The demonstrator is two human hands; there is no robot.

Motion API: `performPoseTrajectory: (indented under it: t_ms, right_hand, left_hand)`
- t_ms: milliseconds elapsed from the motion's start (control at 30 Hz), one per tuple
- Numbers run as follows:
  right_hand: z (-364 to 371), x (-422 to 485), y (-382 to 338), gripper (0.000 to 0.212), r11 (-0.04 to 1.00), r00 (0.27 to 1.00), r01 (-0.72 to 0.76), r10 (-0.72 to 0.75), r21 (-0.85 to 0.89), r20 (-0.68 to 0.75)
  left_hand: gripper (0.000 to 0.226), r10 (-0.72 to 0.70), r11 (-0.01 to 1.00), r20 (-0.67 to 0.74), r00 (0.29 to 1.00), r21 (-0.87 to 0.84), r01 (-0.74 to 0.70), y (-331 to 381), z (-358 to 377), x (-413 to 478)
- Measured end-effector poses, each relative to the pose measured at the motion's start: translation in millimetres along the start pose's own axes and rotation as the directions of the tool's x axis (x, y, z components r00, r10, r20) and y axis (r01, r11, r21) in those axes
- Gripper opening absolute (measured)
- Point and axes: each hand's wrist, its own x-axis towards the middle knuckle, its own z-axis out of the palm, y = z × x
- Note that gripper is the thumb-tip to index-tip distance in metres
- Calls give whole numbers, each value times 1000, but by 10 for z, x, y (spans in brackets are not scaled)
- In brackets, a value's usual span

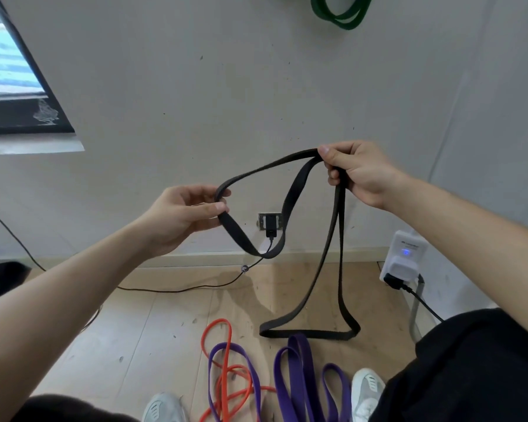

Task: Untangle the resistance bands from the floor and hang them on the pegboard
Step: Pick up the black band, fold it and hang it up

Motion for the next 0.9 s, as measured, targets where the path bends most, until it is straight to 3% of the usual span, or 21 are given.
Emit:
performPoseTrajectory:
  t_ms: [167,433,600,733,800,900]
  right_hand:
    - [8,-19,0,16,1000,1000,1,-1,-24,3]
    - [19,-14,1,15,1000,1000,0,0,-29,-9]
    - [9,-19,11,12,999,1000,-2,3,-38,26]
    - [38,-51,7,25,997,992,3,6,-72,124]
    - [97,-92,-11,23,996,984,21,-6,-83,178]
    - [190,-153,-50,19,996,966,44,-21,-84,256]
  left_hand:
    - [22,69,970,-111,991,239,-41,8,7,-6]
    - [15,102,901,-227,969,434,7,-31,15,44]
    - [12,8,894,-127,992,446,50,-42,-8,36]
    - [12,-108,707,-30,994,700,98,-103,-46,43]
    - [19,-173,654,-2,985,748,116,-132,-28,30]
    - [44,-119,715,-14,993,692,96,-88,85,14]
